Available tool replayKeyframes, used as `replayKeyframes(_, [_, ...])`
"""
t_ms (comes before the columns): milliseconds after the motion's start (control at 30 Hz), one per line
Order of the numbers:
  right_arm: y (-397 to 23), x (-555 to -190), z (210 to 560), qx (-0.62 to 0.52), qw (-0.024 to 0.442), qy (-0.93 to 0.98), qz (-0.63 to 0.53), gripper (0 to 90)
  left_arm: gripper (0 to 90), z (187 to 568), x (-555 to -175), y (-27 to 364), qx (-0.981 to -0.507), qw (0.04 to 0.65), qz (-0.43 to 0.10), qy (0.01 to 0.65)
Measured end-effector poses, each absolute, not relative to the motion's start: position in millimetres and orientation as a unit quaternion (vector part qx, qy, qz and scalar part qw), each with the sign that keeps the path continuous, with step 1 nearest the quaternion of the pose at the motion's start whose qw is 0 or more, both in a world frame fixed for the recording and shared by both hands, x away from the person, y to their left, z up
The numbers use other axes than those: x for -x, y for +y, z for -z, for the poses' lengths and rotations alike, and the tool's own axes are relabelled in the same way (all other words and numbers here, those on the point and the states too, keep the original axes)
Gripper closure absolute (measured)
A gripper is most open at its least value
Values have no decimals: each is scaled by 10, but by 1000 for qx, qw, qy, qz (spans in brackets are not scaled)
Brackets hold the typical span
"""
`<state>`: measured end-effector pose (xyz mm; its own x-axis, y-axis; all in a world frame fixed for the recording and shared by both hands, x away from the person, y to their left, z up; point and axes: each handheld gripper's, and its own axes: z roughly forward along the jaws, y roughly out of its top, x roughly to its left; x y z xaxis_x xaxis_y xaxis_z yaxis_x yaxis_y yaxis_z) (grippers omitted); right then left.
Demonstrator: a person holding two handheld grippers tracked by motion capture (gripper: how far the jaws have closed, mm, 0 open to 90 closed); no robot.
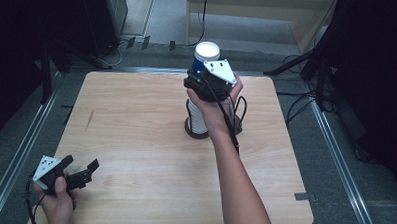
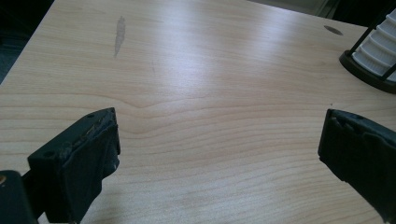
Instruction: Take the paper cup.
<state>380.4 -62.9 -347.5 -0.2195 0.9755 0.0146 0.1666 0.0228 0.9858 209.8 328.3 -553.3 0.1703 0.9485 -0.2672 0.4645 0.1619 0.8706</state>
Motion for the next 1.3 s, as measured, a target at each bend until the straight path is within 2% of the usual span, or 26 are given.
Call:
replayKeyframes(767, [-654,-3716,3169,-451,433,584,-518,202,0,5534,-2102,3282,-596,482,-250,592])
replayKeyframes(1300, [-745,-3590,2867,-448,432,566,-540,203,0,5533,-2102,3282,-596,482,-250,592])
